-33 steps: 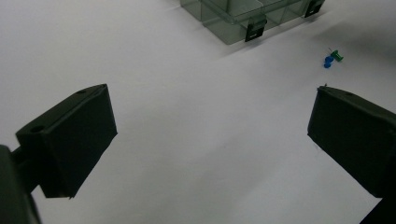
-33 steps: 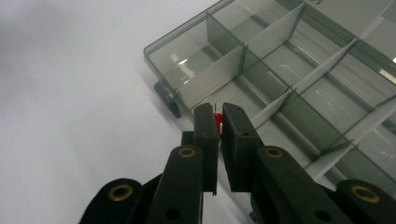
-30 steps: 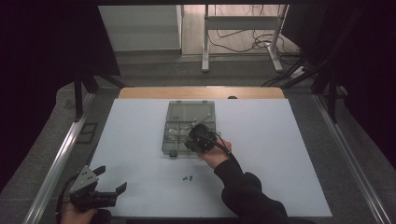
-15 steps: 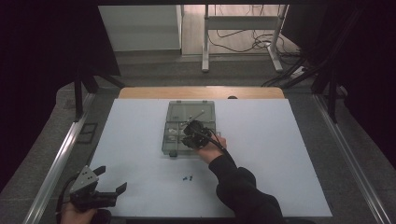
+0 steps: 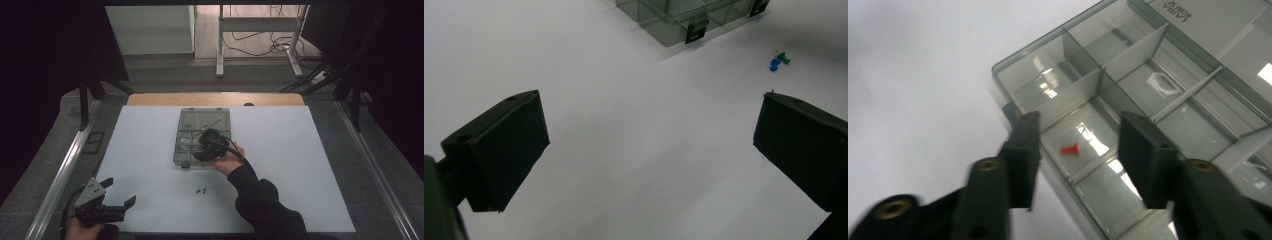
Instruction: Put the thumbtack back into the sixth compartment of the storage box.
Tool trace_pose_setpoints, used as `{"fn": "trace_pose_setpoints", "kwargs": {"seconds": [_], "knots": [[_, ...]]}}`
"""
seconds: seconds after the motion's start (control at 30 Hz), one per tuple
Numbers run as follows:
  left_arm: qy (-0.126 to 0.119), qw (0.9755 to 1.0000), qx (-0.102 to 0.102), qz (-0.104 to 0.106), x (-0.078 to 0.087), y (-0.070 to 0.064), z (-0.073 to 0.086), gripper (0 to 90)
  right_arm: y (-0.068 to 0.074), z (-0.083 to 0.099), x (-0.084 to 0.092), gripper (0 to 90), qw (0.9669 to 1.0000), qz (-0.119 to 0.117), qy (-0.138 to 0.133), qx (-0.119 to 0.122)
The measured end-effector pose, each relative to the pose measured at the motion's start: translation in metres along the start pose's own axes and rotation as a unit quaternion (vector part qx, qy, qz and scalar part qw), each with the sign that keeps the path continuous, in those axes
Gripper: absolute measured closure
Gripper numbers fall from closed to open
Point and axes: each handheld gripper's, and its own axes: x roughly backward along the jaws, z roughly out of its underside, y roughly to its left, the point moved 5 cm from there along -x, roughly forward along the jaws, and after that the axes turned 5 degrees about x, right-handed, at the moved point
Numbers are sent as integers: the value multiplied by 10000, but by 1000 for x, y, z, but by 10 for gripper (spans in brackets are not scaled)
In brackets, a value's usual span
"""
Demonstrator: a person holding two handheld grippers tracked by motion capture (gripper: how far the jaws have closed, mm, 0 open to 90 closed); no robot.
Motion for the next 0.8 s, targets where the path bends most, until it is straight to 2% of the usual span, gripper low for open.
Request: {"fn": "trace_pose_setpoints", "kwargs": {"seconds": [0.27,0.53,0.73,0.8], "knots": [[11,10000,1,-6,0,0,0,17,7,12,9,297,9998,-18,132,159],[17,10000,0,-12,0,0,0,17,17,23,16,101,9995,3,81,306],[15,10000,1,-14,0,0,0,18,26,33,16,38,9990,-128,208,365],[14,10000,0,-14,0,0,0,17,29,38,16,28,9987,-98,283,408]]}}
